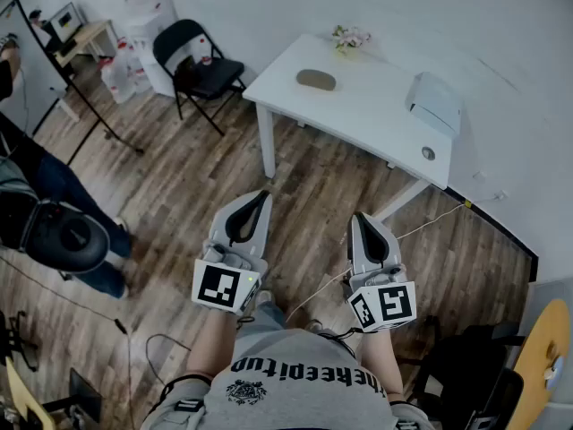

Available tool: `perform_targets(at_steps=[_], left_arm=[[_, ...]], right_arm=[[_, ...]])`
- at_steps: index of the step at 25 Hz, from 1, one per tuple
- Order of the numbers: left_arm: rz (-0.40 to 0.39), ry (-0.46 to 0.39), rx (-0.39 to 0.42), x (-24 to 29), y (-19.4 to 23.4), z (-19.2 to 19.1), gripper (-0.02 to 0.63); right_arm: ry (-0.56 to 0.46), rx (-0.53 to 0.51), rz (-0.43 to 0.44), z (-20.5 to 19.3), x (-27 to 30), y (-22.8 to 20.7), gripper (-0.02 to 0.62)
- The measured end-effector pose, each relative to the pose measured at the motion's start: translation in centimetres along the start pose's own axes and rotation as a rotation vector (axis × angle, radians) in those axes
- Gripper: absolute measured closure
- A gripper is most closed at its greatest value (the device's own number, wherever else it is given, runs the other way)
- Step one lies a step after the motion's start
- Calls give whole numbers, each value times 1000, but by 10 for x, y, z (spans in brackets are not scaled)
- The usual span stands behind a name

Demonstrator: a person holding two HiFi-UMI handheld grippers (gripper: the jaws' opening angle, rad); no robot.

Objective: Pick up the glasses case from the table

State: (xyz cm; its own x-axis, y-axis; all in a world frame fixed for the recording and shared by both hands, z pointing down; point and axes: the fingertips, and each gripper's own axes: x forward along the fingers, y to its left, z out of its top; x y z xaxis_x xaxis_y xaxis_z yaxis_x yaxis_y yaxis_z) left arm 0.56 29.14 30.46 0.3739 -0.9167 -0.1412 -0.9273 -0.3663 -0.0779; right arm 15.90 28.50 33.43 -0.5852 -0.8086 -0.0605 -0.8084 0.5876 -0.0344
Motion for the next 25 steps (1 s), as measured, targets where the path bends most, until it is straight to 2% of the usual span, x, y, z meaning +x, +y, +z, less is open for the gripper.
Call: perform_targets(at_steps=[15,25], left_arm=[[-17,-10,4,0,33,-3,592],[-42,-24,24,-11,84,-6,592]], right_arm=[[0,-17,-17,0,25,22,592],[-62,-8,-96,2,55,39,592]])
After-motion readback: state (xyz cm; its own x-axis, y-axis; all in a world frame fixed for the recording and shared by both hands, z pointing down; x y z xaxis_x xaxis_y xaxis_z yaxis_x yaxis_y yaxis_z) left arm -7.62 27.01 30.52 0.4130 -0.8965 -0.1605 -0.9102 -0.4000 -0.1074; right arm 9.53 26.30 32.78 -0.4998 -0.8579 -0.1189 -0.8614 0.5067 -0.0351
